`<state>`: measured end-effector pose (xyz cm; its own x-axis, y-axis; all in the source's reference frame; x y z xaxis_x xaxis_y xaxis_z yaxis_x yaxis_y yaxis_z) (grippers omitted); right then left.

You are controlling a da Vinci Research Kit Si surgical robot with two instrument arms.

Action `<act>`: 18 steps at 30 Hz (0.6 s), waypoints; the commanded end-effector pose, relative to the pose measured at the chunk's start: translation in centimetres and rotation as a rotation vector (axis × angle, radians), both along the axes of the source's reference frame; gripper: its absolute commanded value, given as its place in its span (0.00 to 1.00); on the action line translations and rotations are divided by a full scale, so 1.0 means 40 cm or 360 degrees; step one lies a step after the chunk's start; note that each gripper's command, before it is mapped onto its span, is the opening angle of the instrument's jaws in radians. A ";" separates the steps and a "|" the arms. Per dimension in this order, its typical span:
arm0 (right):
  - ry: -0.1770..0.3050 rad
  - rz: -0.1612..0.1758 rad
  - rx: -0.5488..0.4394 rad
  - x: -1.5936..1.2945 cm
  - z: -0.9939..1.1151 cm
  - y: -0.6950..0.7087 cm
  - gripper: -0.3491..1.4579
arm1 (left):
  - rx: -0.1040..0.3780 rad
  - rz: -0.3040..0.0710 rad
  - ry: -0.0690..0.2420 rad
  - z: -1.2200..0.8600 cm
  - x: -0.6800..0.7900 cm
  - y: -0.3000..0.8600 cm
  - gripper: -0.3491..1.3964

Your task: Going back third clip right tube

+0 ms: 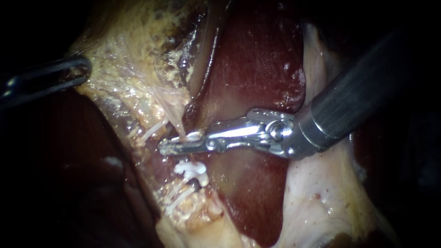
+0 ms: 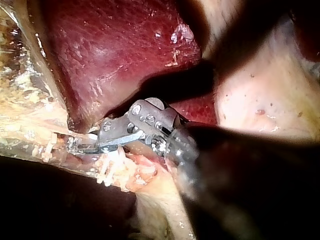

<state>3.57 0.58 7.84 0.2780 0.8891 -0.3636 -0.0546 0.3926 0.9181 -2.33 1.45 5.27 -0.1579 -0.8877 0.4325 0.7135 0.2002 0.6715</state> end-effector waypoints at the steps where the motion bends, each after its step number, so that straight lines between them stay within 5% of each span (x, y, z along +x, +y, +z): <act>1: 0.0001 0.0000 -0.0001 0.0000 0.0000 0.0000 0.00 | 0.0001 0.0011 -0.0010 -0.0002 -0.0002 -0.0001 0.00; 9: 0.0000 0.0001 -0.0002 -0.0009 -0.0001 -0.0001 0.01 | 0.0005 0.0040 -0.0053 -0.0011 -0.0017 -0.0005 0.00; 13: -0.0001 0.0001 0.0006 -0.0011 0.0001 -0.0004 0.38 | -0.0008 0.0051 -0.0095 -0.0013 -0.0021 -0.0005 0.00; 18: -0.0007 0.0023 -0.0099 -0.0016 0.0001 -0.0004 0.49 | -0.0025 0.0055 -0.0134 -0.0020 -0.0033 -0.0009 0.00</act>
